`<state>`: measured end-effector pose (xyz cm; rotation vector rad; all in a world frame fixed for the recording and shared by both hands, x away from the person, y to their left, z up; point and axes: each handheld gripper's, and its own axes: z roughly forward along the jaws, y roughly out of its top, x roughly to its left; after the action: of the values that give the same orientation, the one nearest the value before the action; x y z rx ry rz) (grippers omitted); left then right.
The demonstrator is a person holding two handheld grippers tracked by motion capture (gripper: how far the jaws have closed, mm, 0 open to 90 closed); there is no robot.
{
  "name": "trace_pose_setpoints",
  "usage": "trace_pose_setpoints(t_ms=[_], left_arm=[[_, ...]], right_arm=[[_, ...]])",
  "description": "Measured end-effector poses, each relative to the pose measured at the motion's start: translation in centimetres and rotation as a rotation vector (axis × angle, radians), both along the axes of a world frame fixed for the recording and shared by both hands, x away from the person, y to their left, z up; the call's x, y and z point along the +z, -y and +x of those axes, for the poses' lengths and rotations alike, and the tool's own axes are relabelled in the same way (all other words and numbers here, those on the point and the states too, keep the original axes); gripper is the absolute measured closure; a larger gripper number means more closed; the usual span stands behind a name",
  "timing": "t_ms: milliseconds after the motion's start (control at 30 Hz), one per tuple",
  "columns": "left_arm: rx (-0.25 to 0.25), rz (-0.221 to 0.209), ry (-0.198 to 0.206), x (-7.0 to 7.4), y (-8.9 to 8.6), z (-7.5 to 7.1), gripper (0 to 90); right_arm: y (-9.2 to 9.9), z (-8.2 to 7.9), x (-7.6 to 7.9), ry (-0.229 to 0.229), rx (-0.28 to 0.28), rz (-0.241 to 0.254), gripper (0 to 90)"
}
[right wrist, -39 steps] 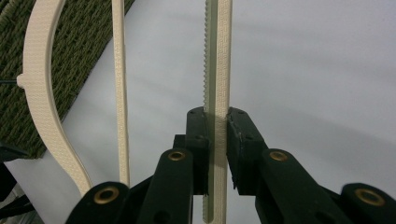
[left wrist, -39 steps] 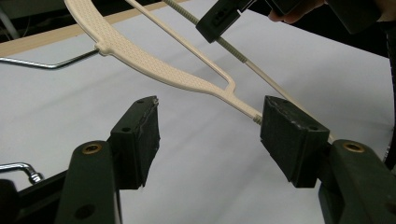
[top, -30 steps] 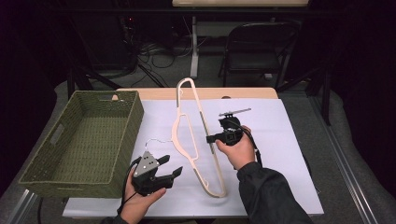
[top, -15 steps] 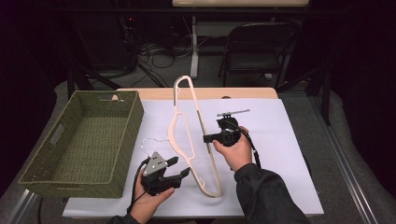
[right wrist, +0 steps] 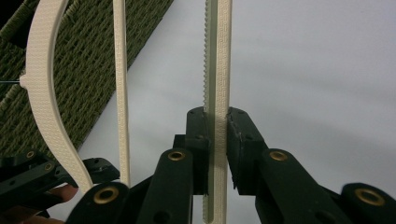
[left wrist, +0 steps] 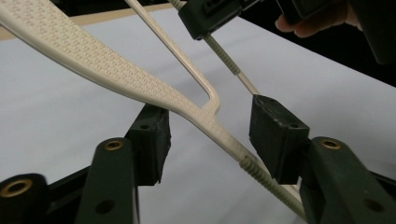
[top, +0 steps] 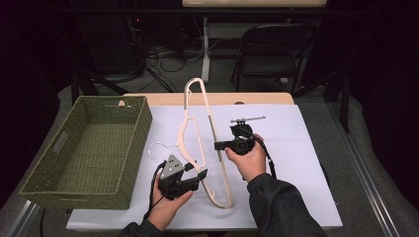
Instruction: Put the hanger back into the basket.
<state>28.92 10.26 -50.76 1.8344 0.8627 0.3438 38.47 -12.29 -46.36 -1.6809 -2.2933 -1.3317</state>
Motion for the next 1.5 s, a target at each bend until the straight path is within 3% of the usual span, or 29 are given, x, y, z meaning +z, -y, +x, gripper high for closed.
trace_pose_setpoints(t_ms=[367,1000,1500], left_arm=[[0.039,-0.016,0.009,0.0,0.1,0.5,59.7],[0.026,-0.048,-0.041,-0.3,0.2,0.8,68.4],[0.0,-0.089,-0.065,0.8,-0.4,1.0,78.0]], right_arm=[[0.1,-0.1,-0.4,-0.004,-0.01,0.039,79.9],[0.1,-0.3,-1.1,-0.019,-0.028,0.081,79.9],[0.2,-0.5,-1.2,-0.049,-0.034,0.125,79.3]])
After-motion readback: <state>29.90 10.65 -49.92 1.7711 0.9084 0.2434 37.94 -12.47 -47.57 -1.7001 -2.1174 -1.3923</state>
